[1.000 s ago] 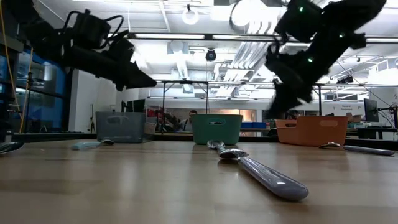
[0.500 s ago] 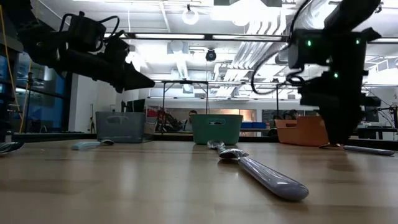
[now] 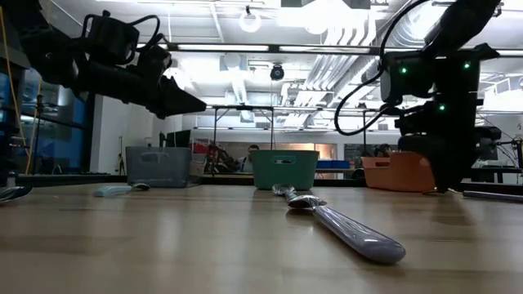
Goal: Sort silverware by color (type)
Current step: Put the top purple spoon into the green bin
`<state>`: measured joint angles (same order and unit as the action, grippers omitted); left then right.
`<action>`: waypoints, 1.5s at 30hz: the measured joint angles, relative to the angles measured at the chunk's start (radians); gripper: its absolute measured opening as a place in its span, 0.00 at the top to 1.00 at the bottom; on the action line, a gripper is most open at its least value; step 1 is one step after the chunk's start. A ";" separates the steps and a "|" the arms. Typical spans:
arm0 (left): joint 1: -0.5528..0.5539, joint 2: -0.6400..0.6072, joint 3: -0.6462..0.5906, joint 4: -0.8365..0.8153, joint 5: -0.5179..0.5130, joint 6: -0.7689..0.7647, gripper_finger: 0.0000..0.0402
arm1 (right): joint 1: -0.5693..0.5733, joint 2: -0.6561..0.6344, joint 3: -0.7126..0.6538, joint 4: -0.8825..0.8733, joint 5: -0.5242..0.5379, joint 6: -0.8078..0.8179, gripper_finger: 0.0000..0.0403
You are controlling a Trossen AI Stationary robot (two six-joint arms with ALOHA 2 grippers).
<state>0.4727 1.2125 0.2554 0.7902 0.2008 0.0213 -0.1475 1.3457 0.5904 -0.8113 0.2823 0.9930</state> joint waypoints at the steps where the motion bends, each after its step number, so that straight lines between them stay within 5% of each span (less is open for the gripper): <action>1: -0.003 0.000 0.000 0.000 0.000 0.002 0.90 | -0.006 0.000 0.003 -0.016 0.002 -0.006 0.74; 8: -0.012 0.000 0.000 -0.007 0.000 0.002 0.90 | -0.058 0.000 -0.005 -0.060 0.003 -0.051 0.74; 15: -0.012 0.000 0.000 -0.007 -0.001 -0.001 0.90 | -0.136 -0.006 -0.066 0.083 -0.033 -0.142 0.75; 25: -0.026 0.000 0.000 -0.018 -0.003 -0.013 0.90 | -0.144 -0.062 -0.085 0.173 -0.053 -0.253 0.98; 29: -0.043 0.000 0.000 -0.026 -0.002 -0.012 0.90 | -0.137 -0.123 -0.083 0.245 -0.105 -0.294 0.97; 42: -0.049 0.000 0.000 -0.016 -0.004 -0.011 0.90 | -0.075 -0.129 -0.077 1.026 -0.032 -0.400 1.00; 45: -0.049 0.000 0.000 0.002 -0.004 -0.017 0.90 | -0.119 -0.084 -0.010 1.056 0.021 -0.428 1.00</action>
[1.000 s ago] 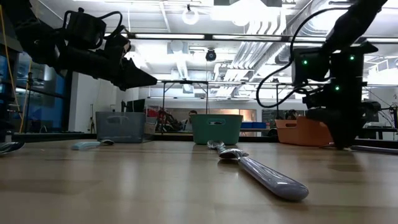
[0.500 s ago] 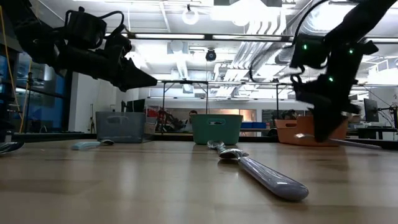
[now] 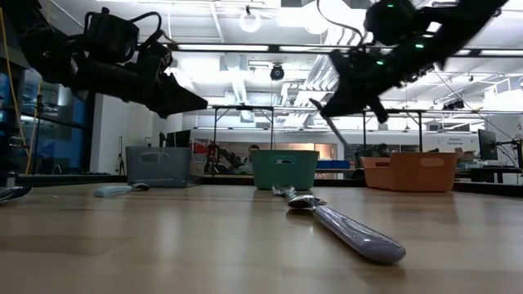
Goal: Sort silverware by color (type)
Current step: Put the top purple spoon into the green bin
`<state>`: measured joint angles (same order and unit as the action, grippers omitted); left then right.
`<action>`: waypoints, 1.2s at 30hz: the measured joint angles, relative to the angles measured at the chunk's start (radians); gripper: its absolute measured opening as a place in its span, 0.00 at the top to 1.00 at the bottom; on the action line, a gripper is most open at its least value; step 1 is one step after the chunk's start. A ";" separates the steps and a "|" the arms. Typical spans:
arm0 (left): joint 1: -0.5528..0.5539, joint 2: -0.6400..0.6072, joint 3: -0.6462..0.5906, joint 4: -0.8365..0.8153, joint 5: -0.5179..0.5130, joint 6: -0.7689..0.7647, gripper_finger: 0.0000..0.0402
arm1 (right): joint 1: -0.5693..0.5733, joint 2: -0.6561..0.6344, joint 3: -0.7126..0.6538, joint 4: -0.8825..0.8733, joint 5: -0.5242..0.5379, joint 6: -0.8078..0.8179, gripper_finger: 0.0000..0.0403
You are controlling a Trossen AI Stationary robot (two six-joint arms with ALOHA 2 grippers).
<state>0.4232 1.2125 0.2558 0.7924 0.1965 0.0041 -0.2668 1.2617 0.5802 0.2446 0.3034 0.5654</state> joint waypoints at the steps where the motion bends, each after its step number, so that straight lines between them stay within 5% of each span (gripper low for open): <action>1: 0.000 0.000 0.000 0.009 0.000 0.000 0.90 | -0.016 0.022 0.031 -0.001 0.009 -0.017 1.00; 11: 0.000 0.000 0.001 0.021 -0.002 0.006 0.90 | -0.187 0.322 0.492 -0.286 -0.032 -0.132 1.00; 16: 0.000 0.000 0.001 0.010 -0.002 0.006 0.90 | -0.245 0.495 0.662 -0.383 -0.143 -0.142 1.00; 24: 0.000 0.000 0.000 -0.012 -0.001 -0.001 0.90 | -0.271 0.651 0.725 -0.396 -0.207 -0.094 1.00; 36: 0.002 0.000 0.000 0.037 -0.001 0.008 0.90 | -0.279 0.670 0.725 -0.405 -0.200 -0.097 1.00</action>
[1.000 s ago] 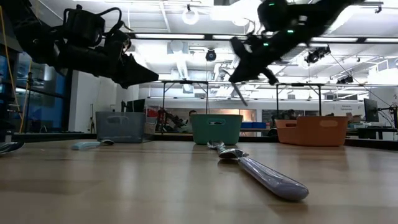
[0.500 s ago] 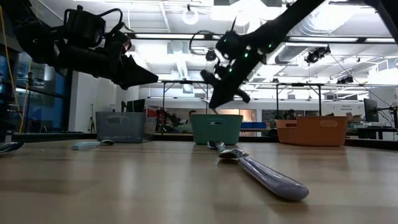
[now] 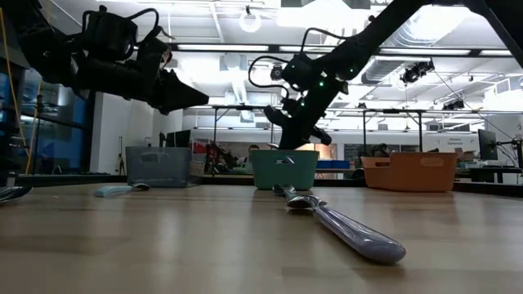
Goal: Sort silverware by color (type)
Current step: Put the top purple spoon into the green bin
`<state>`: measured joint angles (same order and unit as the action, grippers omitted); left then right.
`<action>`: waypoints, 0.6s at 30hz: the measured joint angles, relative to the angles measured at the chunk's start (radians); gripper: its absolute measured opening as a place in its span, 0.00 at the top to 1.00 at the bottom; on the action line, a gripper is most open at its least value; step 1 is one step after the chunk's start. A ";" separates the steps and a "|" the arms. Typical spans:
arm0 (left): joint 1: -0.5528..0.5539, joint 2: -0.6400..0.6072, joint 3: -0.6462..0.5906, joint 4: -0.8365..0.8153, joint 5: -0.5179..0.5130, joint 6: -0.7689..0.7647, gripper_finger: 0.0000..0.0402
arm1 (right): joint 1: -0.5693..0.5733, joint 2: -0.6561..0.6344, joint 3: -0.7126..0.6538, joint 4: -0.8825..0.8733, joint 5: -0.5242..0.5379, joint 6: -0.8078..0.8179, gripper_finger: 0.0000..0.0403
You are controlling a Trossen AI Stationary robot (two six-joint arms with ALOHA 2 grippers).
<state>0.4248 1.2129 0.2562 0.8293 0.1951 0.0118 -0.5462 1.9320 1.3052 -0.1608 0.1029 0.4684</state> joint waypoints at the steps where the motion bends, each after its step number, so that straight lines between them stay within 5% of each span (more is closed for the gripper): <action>1: 0.000 0.000 0.000 0.000 0.000 -0.007 0.90 | 0.000 0.000 0.000 0.000 0.001 -0.001 1.00; 18: 0.000 0.000 0.000 -0.002 0.000 -0.027 0.90 | -0.008 0.012 0.000 -0.024 0.023 -0.062 1.00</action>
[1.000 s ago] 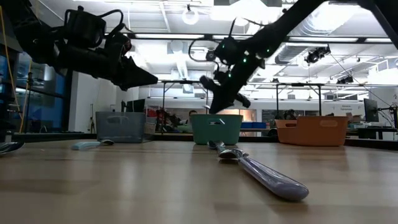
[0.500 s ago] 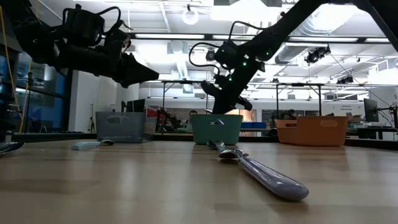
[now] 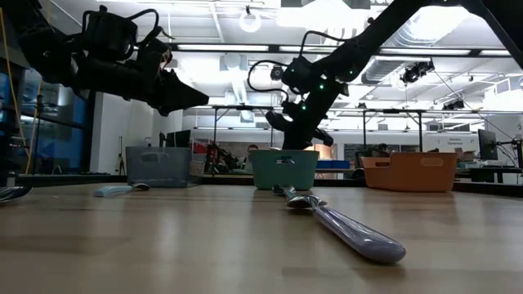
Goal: Sort silverware by color (type)
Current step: Put the top purple spoon into the green bin, then put the top blue spoon into the orange bin
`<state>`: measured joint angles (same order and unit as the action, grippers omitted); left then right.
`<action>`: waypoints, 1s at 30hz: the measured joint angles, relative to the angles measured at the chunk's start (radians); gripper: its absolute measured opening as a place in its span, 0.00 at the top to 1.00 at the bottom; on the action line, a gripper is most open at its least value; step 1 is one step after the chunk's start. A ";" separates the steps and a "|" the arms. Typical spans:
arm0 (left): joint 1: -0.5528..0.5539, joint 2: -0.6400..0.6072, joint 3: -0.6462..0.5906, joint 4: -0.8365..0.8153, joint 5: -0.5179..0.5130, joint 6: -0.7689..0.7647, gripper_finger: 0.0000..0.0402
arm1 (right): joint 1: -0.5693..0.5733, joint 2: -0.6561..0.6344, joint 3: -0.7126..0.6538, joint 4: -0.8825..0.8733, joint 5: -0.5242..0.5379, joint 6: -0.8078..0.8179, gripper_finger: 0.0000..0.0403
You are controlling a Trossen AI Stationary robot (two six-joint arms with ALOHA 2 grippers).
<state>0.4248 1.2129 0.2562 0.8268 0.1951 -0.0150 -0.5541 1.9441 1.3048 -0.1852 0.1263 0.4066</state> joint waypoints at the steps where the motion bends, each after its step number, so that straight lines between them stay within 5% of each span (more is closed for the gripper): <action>1: 0.000 0.000 0.000 0.000 0.000 0.000 0.90 | 0.000 0.003 0.000 0.001 -0.001 -0.004 1.00; 16: -0.003 0.000 0.000 -0.016 0.000 0.051 0.90 | -0.002 0.026 0.062 -0.024 -0.011 -0.174 0.85; 23: -0.015 0.000 0.000 -0.022 0.001 0.045 0.90 | 0.030 0.015 0.139 -0.088 -0.007 -0.348 0.92; 30: -0.014 0.000 0.000 -0.034 0.000 0.046 0.90 | 0.080 -0.033 -0.040 0.290 -0.011 -0.415 0.98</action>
<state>0.4103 1.2129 0.2562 0.7933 0.1955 0.0307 -0.4744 1.9112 1.2645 0.1046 0.1152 -0.0083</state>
